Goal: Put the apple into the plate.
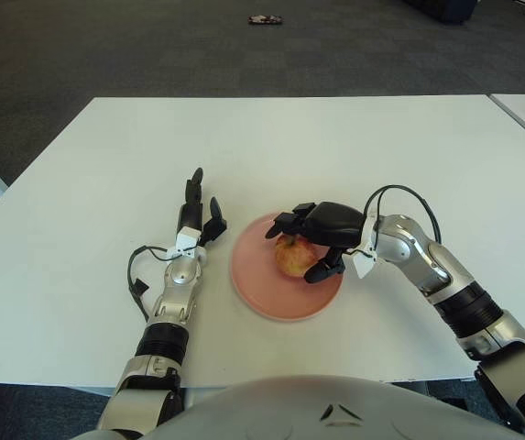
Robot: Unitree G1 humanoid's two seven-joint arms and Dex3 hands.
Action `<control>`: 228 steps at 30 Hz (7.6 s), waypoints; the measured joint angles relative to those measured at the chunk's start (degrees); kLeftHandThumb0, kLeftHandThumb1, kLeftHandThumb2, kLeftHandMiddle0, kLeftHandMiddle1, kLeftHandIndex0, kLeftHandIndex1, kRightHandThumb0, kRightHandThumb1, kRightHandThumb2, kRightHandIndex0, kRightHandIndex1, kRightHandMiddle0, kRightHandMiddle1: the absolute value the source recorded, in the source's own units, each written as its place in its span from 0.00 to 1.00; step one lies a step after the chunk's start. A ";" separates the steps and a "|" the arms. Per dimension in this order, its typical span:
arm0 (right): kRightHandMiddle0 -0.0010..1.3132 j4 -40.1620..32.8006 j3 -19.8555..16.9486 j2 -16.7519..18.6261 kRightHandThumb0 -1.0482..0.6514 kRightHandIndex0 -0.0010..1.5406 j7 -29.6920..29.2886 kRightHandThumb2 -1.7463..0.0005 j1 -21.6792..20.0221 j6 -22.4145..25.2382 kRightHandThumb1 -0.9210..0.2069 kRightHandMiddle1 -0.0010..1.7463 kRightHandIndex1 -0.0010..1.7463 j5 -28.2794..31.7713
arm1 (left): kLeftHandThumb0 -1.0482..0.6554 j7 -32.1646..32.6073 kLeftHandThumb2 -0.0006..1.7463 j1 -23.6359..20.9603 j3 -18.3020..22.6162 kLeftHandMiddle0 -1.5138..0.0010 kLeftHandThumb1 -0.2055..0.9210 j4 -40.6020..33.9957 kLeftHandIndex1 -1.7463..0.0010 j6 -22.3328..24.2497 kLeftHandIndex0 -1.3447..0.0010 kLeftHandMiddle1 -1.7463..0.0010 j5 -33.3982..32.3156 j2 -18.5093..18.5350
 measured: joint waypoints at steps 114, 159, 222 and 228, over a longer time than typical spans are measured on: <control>0.00 44.06 -54.93 24.18 0.09 0.06 -1.41 0.45 -1.45 16.87 0.00 0.17 0.01 67.86 | 0.13 1.50 0.56 2.60 0.04 0.91 1.00 -4.69 0.80 2.85 1.00 1.00 0.58 -0.79; 0.00 40.59 -39.09 19.41 0.16 0.09 -44.13 0.45 9.09 -19.35 0.00 0.17 0.00 18.86 | 0.13 0.67 0.56 2.55 0.06 0.91 1.00 -3.75 0.78 1.91 1.00 1.00 0.03 -0.67; 0.00 29.58 -34.20 19.17 0.15 0.13 -25.26 0.44 15.90 -2.40 0.00 0.27 0.02 38.47 | 0.14 0.09 0.56 2.52 0.39 0.90 1.00 -3.10 0.77 0.88 1.00 1.00 -0.54 -0.27; 0.00 27.92 -34.57 19.58 0.15 0.14 -22.77 0.45 16.19 0.94 0.00 0.28 0.02 40.45 | 0.15 0.09 0.57 2.52 0.43 0.90 1.00 -2.99 0.77 0.73 1.00 1.00 -0.53 -0.28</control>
